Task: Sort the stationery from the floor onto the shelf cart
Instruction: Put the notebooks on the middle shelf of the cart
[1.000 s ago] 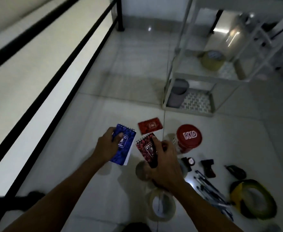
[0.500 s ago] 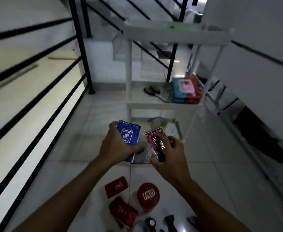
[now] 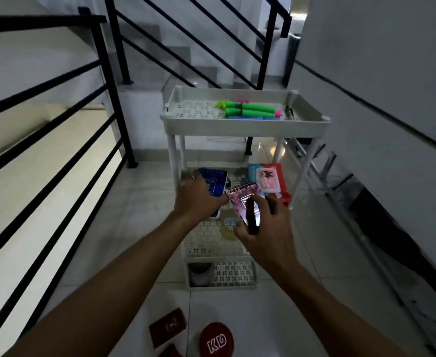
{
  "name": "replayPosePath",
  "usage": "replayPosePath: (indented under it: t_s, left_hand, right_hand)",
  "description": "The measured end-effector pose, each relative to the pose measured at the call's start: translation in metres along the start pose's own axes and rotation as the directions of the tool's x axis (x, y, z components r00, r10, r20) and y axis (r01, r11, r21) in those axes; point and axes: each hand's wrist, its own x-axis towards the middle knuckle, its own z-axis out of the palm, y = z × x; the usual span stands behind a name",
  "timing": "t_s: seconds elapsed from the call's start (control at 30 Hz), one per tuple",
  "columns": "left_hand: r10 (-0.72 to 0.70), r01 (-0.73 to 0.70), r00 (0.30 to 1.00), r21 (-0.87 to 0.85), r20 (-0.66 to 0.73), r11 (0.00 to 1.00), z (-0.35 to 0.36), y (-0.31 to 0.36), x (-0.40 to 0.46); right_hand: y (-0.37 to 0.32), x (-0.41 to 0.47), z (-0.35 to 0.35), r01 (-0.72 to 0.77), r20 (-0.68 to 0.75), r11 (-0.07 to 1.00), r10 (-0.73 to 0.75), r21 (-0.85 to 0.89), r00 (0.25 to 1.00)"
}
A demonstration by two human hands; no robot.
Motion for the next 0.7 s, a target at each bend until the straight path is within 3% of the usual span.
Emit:
replayPosePath:
  t_s: [0.13, 0.23, 0.47, 0.7]
  left_hand:
    - [-0.056, 0.056, 0.998, -0.004, 0.022, 0.998, 0.020, -0.009, 0.032]
    - [-0.151, 0.150, 0.989, 0.093, -0.001, 0.984, 0.032, -0.017, 0.047]
    - [-0.189, 0.191, 0.982, 0.228, -0.032, 0.955, 0.036, -0.015, 0.060]
    - [-0.197, 0.196, 0.980, 0.211, -0.019, 0.958, 0.039, -0.014, 0.049]
  right_hand:
    - [0.007, 0.003, 0.004, -0.030, -0.017, 0.999, 0.030, -0.018, 0.999]
    - [0.010, 0.003, 0.009, -0.043, -0.031, 0.999, 0.043, -0.012, 0.999]
    - [0.002, 0.013, 0.016, -0.061, -0.036, 0.998, 0.061, -0.003, 0.997]
    - [-0.009, 0.023, 0.026, -0.096, 0.001, 0.994, 0.096, 0.056, 0.995]
